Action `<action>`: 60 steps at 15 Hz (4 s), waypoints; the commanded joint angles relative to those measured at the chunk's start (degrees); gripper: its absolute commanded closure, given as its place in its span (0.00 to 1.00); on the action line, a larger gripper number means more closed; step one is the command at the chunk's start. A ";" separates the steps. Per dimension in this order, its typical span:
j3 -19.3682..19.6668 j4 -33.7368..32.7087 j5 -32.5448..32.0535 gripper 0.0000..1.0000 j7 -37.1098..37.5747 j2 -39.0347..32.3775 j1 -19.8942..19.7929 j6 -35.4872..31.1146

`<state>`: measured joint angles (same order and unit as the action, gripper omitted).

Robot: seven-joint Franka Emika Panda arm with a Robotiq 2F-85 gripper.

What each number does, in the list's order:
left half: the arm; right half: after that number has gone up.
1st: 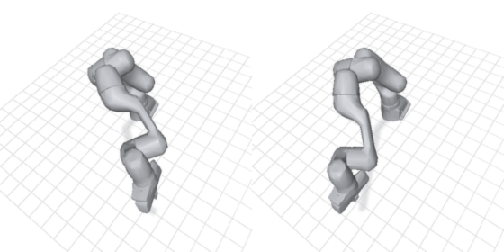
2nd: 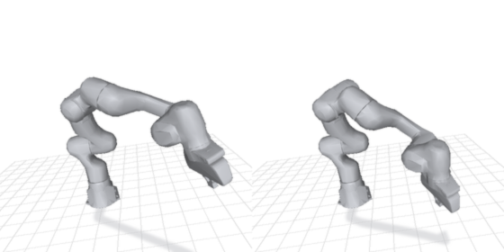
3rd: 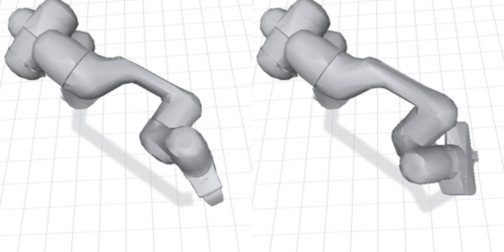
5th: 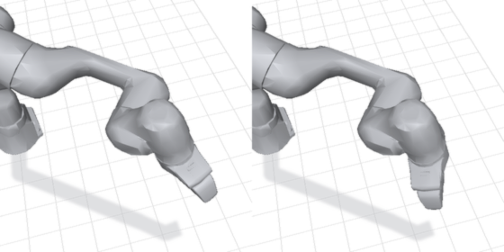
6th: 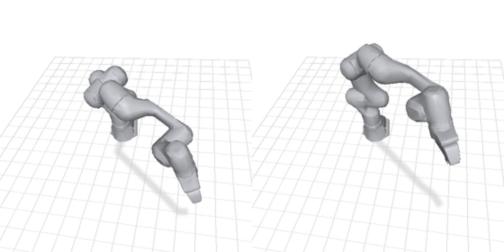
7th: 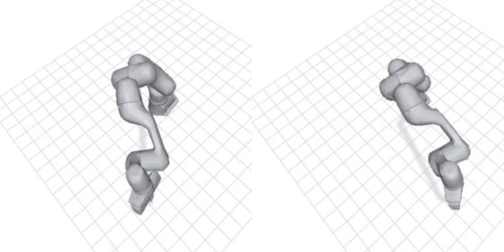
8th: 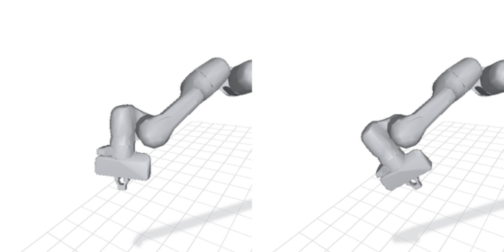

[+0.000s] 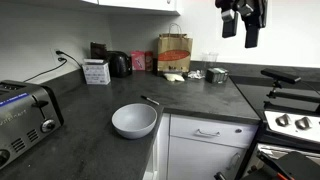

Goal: Put the marker in the bowl

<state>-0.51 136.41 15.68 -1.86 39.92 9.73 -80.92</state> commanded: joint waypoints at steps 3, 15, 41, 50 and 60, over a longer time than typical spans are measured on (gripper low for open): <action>-1.49 -0.17 0.68 0.00 -1.01 -0.05 -2.11 0.43; -3.72 -2.21 -11.27 0.00 -11.48 -23.15 -1.71 -29.98; -7.09 -68.29 -22.40 0.28 -16.02 -90.87 0.85 -28.33; -7.23 -75.51 -20.95 0.54 -15.75 -96.14 -0.31 -24.73; -9.13 -75.38 -19.91 0.96 -18.05 -94.91 -1.14 -26.57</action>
<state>-8.58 61.34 -5.68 -16.93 -55.59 9.44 -108.37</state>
